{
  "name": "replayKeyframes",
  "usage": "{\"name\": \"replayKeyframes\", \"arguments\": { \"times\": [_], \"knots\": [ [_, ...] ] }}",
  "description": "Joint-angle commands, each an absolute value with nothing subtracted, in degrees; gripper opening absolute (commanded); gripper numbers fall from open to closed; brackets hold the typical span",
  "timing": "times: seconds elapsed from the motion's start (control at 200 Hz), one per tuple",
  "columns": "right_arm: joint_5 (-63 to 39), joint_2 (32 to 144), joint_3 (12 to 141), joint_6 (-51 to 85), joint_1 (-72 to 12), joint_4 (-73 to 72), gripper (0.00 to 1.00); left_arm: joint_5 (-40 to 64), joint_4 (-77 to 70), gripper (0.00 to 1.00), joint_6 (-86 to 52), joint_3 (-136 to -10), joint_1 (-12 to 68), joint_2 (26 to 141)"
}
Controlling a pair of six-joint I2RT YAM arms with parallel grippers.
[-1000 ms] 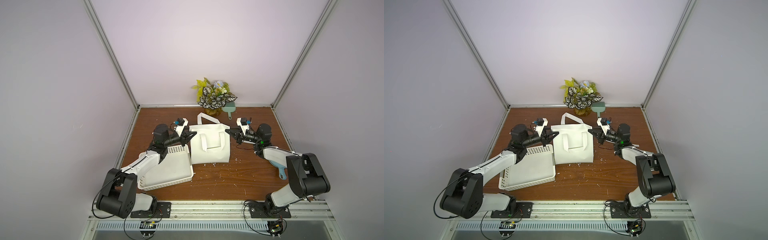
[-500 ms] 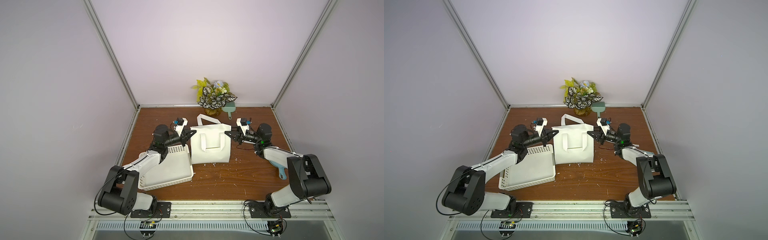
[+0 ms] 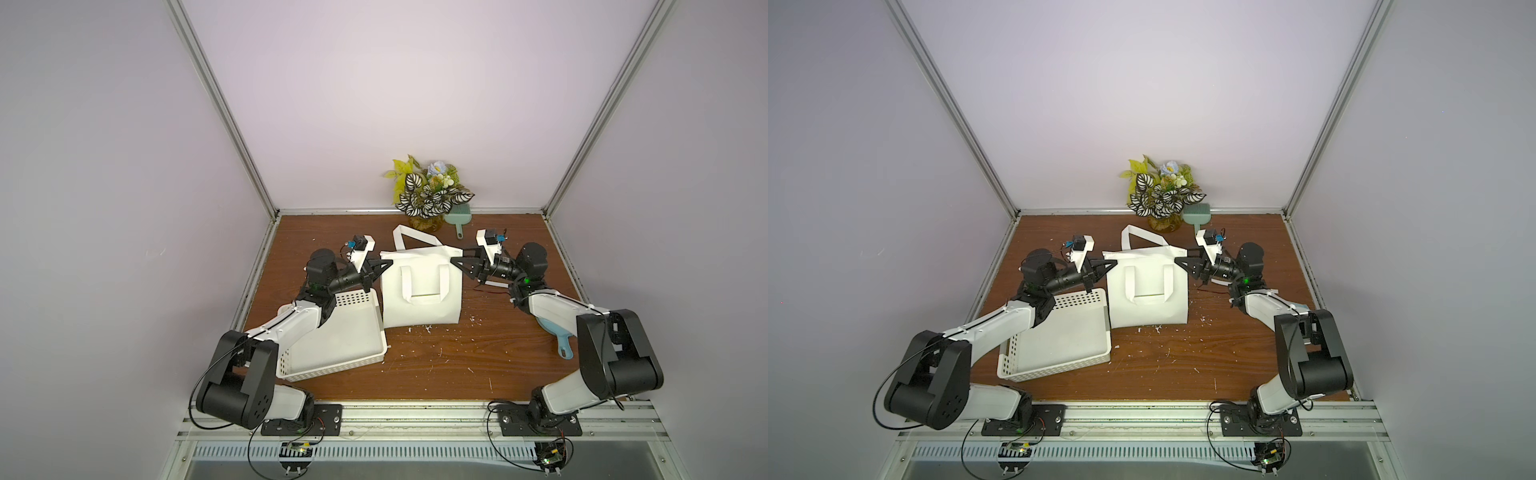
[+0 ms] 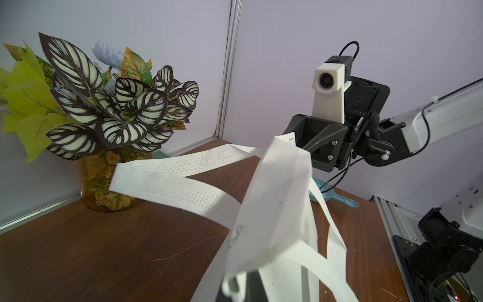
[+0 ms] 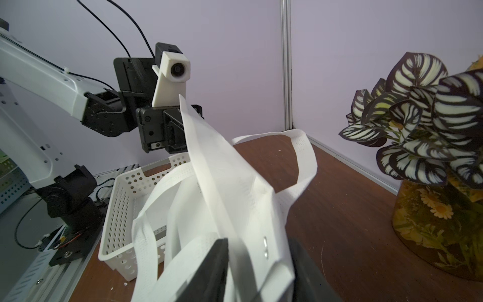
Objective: Place the ice pack in the delivery bag
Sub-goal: Seal the delivery bag at the center of the board.
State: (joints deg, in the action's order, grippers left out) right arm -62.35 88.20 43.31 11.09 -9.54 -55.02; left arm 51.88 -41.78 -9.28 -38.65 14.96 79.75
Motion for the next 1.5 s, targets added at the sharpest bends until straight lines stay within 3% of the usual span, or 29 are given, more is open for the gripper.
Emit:
{"name": "replayKeyframes", "arguments": {
  "times": [0.0,0.175,0.285,0.405,0.566,0.671,0.816,1.116,1.496],
  "knots": [
    [-64.1,88.7,46.7,13.8,-9.4,-58.3,0.38,53.0,-42.9,0.0,-9.2,-39.1,14.4,80.2],
    [-64.2,88.2,46.7,14.3,-9.3,-58.7,0.48,52.5,-41.7,0.0,-8.0,-39.6,14.5,80.1],
    [-64.1,85.4,46.4,13.4,-8.9,-56.6,0.67,51.9,-41.4,0.0,-7.7,-39.7,14.6,79.9],
    [-63.3,81.5,46.9,11.3,-7.8,-52.4,0.7,52.2,-41.1,0.0,-7.1,-39.9,14.5,79.9],
    [-63.7,80.2,55.7,4.6,-7.4,-36.1,0.67,52.5,-40.4,0.0,-5.8,-40.0,14.9,79.9],
    [-64.9,84.1,66.9,-2.8,-9.0,-19.4,0.6,52.7,-40.3,0.0,-5.2,-40.2,15.4,79.9],
    [-63.6,90.3,79.0,-14.6,-13.4,-0.5,0.57,53.4,-39.9,0.0,-4.3,-40.8,16.1,80.5],
    [-64.0,99.1,91.5,-22.6,-21.6,13.7,0.47,54.8,-38.5,0.0,-2.9,-41.9,17.6,80.7],
    [-63.6,102.2,92.6,-25.1,-26.9,17.2,0.41,56.5,-37.4,0.0,-1.8,-42.0,18.1,80.0]
  ]
}}
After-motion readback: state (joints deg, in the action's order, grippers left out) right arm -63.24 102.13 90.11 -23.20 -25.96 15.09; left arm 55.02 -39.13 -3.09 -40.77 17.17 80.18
